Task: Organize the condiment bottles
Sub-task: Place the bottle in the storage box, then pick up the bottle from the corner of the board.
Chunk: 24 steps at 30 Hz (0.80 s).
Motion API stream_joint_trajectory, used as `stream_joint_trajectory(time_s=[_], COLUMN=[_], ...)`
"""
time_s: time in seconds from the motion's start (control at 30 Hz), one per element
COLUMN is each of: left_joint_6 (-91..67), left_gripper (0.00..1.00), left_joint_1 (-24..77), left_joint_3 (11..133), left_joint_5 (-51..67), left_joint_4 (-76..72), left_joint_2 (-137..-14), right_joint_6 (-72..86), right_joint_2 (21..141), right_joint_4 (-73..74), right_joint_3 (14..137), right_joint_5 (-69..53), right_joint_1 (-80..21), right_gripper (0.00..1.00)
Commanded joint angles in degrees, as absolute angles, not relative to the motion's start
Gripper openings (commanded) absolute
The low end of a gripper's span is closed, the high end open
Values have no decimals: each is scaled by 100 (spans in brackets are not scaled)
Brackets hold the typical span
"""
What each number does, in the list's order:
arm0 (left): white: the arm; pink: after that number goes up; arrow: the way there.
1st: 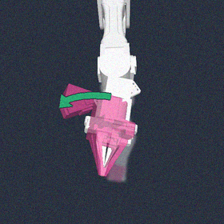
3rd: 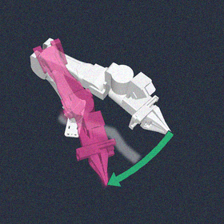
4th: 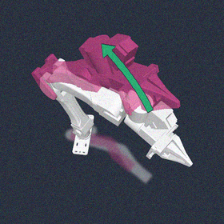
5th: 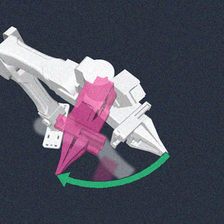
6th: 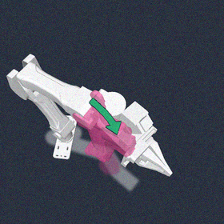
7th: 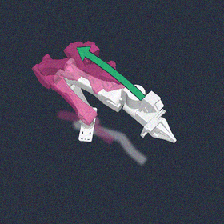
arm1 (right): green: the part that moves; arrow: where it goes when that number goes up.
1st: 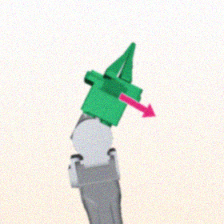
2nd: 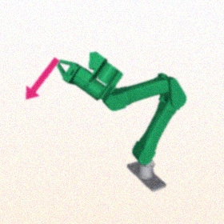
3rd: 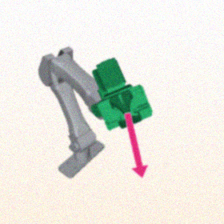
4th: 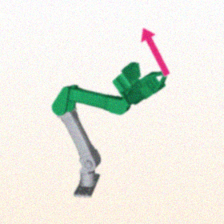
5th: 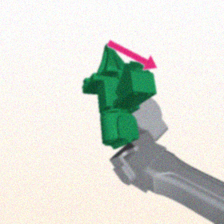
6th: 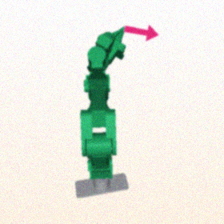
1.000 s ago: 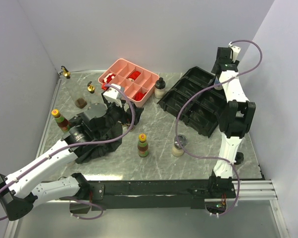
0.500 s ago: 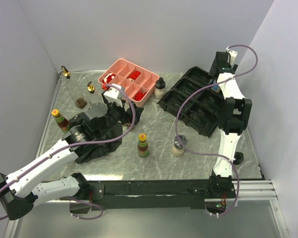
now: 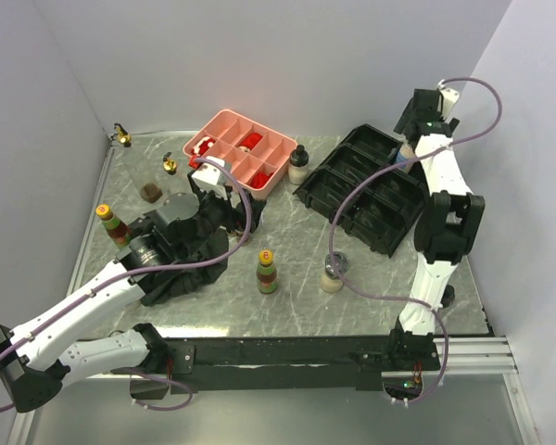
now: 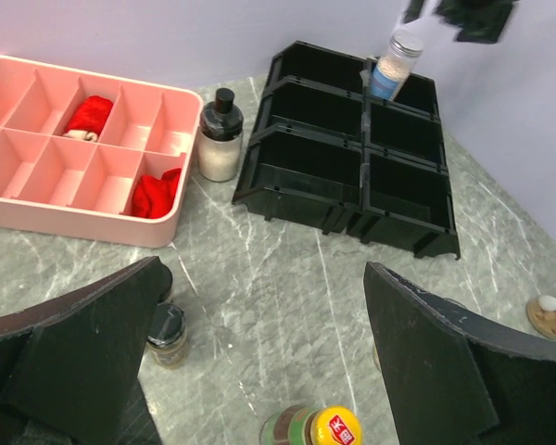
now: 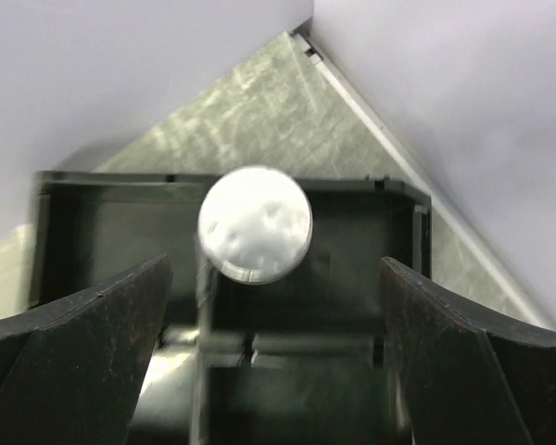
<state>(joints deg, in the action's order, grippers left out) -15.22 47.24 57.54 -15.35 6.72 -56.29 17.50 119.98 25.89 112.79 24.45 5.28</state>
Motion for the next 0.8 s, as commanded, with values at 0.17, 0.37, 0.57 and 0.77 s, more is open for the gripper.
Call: stream_joint_trajectory(time_s=[0.17, 0.37, 0.57, 0.77], left_joint_6=[-1353, -1389, -1424, -1476], left_gripper=[96, 97, 97, 97], left_joint_1=[4746, 4737, 4746, 4772], left_joint_3=[5801, 5836, 5827, 5792], left_joint_5=[-1863, -1758, -1679, -1731], left_joint_4=[501, 545, 536, 518], left_joint_2=[-5458, -5423, -5405, -5423], right_joint_6=[3575, 5613, 7179, 8068], right_joint_2=[10512, 10073, 8967, 7517], right_joint_4=[4990, 7029, 7541, 7681], right_joint_3=[10917, 10363, 8616, 7305], right_joint_5=[3330, 3989, 4148, 4078], right_joint_1=[62, -202, -132, 255], right_gripper=[100, 100, 100, 100])
